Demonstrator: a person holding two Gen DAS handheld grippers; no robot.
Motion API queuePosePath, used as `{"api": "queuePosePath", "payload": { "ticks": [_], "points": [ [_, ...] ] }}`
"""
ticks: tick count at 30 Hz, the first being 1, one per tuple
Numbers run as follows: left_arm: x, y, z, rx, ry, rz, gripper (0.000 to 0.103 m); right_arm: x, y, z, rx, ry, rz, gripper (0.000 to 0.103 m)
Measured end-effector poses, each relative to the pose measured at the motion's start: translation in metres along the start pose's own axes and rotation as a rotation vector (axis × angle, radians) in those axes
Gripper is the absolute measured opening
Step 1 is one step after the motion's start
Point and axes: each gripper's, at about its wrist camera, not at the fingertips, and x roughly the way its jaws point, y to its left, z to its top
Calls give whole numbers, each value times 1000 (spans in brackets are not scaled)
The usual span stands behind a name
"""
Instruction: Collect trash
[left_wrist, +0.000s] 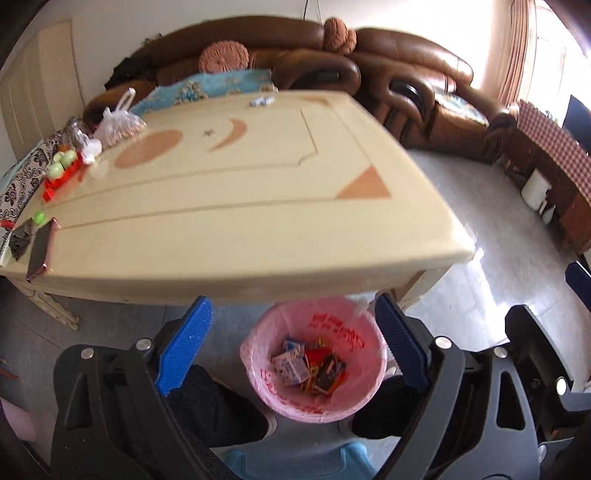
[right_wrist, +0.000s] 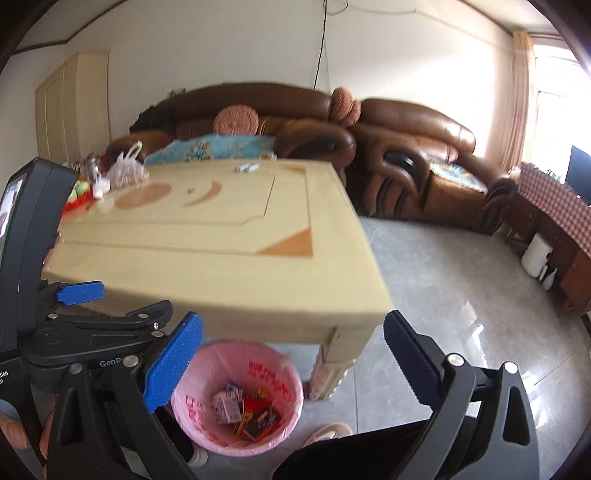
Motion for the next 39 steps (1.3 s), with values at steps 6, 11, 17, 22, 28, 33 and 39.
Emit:
{"api": "queuePosePath", "payload": {
  "ticks": [6, 11, 17, 22, 28, 33, 39],
  "points": [
    [-44, -7, 9, -5, -113, 51, 91, -40, 1, 15, 0, -70, -59, 96],
    [-69, -6, 13, -8, -163, 46, 93, -68, 2, 23, 7, -121, -81, 96],
    [-102, -8, 14, -8, -232, 80, 97, -92, 1, 28, 11, -171, -104, 96],
    [-111, -5, 14, -23, -229, 73, 97, -100, 2, 30, 26, -177, -96, 96],
    [-109, -2, 14, -31, -220, 88, 97, -100, 3, 30, 21, -170, -98, 96],
    [-107, 0, 14, -30, -215, 103, 97, -98, 6, 31, 17, -165, -104, 96],
    [-107, 1, 14, -33, -230, 118, 97, -99, 8, 31, 18, -171, -101, 96]
  ]
}}
